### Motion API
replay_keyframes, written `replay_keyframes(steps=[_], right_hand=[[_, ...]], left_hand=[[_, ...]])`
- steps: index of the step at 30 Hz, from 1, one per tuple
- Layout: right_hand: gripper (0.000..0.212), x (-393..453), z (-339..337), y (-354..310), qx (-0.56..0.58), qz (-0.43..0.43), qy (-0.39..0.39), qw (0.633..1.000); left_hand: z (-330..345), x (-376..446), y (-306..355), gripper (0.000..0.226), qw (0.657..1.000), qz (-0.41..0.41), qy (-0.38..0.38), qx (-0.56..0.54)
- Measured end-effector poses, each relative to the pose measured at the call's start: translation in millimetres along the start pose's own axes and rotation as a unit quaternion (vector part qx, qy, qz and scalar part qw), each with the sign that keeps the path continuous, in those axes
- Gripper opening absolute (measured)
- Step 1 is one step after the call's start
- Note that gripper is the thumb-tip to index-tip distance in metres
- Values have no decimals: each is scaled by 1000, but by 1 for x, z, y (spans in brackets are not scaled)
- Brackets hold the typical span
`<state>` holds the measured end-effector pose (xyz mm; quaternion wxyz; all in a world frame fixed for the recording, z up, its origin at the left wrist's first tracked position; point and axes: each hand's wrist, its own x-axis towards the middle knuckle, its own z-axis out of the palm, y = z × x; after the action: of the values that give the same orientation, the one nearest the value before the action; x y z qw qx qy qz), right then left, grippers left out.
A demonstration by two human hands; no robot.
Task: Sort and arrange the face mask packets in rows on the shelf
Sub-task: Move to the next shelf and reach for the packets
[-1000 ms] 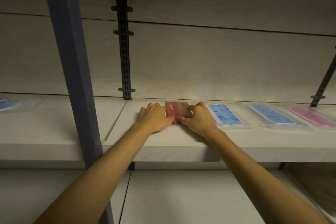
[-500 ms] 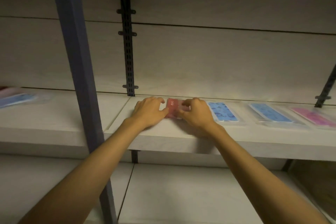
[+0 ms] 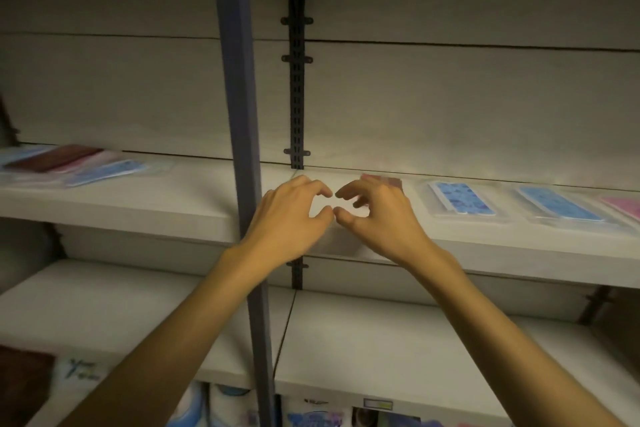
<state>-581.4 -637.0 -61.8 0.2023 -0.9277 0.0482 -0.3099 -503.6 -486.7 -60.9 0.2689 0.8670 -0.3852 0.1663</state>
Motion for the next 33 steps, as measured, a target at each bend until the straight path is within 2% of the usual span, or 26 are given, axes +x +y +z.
replay_keyframes(steps=[6,10,19,28,33], right_hand=[[31,-12,29,-77,4,-15,1,1000],[25,-16,61,-130,-12,-12,-1,1000],[31,-10,141,-236,-88,0,-1,996],[31,43,216,-311,-110,11,-12,994],[27,78,261,-332,-54,30,-15,998]], left_hand=[[-57,-51,-48,32,1000,11,28,-1],[-94,-78,-110,29,1000,7,21,5],[-167,-131,-262,29,1000,8,-14,3],[-215,-132,-374,31,1000,-27,-8,10],[-240,-98,-453,30,996,-85,13,21]])
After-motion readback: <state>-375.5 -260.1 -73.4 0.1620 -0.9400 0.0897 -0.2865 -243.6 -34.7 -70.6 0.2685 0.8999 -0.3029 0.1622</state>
